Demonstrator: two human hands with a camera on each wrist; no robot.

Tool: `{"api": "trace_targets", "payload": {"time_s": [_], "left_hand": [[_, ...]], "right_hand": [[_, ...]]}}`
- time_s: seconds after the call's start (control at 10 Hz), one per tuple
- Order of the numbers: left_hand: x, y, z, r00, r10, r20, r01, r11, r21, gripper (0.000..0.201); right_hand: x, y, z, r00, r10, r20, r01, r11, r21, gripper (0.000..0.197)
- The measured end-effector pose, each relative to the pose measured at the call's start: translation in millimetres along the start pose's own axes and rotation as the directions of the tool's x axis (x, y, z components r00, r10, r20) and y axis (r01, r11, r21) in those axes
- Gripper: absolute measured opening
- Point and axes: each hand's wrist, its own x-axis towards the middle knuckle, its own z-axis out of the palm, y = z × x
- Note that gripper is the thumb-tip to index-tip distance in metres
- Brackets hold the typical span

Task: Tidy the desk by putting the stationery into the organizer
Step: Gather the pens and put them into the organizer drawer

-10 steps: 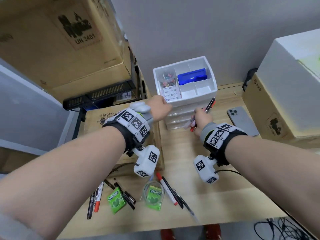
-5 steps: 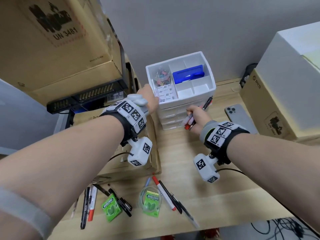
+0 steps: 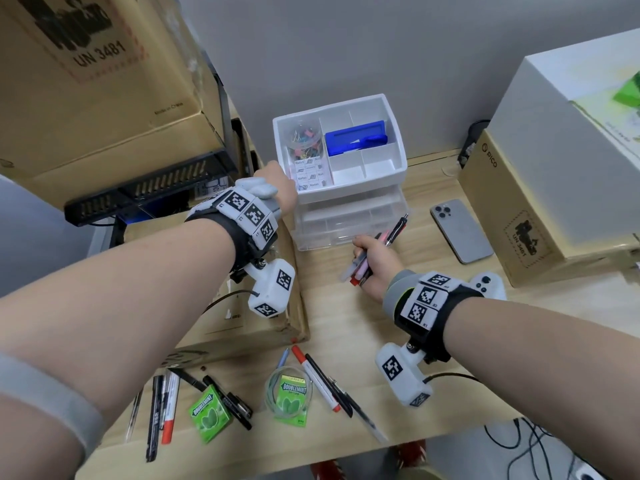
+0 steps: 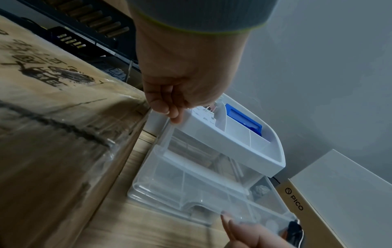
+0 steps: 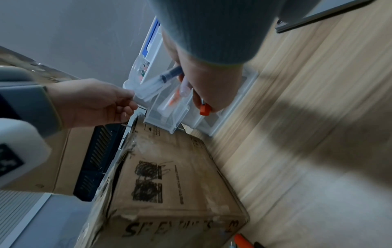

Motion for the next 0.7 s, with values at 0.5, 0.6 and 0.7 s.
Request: {"api": "trace_targets", "payload": {"time_s": [0.5,0.6,0.7], "left_hand": [[-10.5,-5.4,-6.4,0.997,0.081,0.004,-0.081,0.995,-0.056,0.029],[-12.8,-5.1,-8.9,0.996,0.094,0.008,-0.093,0.993,-0.078,0.030],[-15.7,-3.1,-12.1,0.995,0.103,0.005,-0.102,0.989,-0.104,0.031]], "right_hand": [[-59.0,-16.7,18.5,0.853,-0.478,0.211,0.523,0.781,-0.342,0.006],[-64.0,-46.9,35.9,0.678,-0.620,0.394,0.733,0.528,-0.429,0.010],[-58.6,-74.1,49.6,0.531,-0.645,0.550,0.837,0.294,-0.462,0.018]]}}
